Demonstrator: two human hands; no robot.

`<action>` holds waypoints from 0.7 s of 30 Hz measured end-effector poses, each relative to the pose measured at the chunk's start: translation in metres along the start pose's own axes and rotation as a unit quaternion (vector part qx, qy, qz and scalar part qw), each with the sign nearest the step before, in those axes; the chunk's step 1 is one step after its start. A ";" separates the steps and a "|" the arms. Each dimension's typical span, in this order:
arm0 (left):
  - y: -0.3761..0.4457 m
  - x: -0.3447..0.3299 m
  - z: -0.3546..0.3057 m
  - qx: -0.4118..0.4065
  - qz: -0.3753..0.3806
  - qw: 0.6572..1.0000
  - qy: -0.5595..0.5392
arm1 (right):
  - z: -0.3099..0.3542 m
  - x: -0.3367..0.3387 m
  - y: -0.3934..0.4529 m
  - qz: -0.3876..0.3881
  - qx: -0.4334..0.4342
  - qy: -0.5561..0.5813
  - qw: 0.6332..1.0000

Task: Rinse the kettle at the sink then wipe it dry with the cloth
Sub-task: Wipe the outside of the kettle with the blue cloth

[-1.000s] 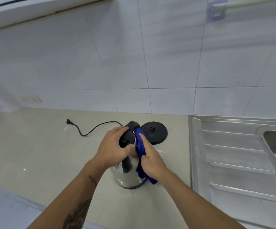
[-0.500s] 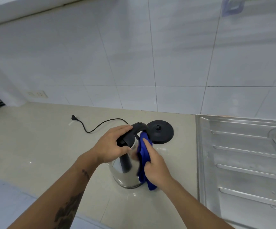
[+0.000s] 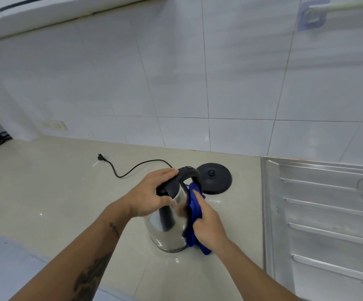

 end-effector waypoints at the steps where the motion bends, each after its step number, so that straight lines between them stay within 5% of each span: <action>1: 0.001 0.001 0.000 0.008 0.008 1.000 -0.015 | 0.004 -0.001 -0.004 -0.006 0.020 -0.004 1.000; 7: 0.002 0.003 -0.003 0.026 0.026 0.996 -0.087 | 0.017 -0.008 -0.019 -0.028 0.120 -0.035 0.992; 14: -0.003 -0.010 -0.005 0.061 -0.041 0.981 -0.180 | -0.009 0.014 -0.022 0.044 -0.021 -0.023 0.999; 21: -0.004 -0.029 -0.021 0.080 -0.102 0.974 -0.185 | 0.016 0.014 -0.025 -0.004 0.063 0.000 0.998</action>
Point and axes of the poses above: each hand's wrist, its own y-axis towards the middle knuckle, its own x-axis out of the back of the hand, z = x × y, the point moved 1 cm from there along y, towards the middle knuckle, and after that the axes turned 11 degrees about x, right-handed, at the moved point
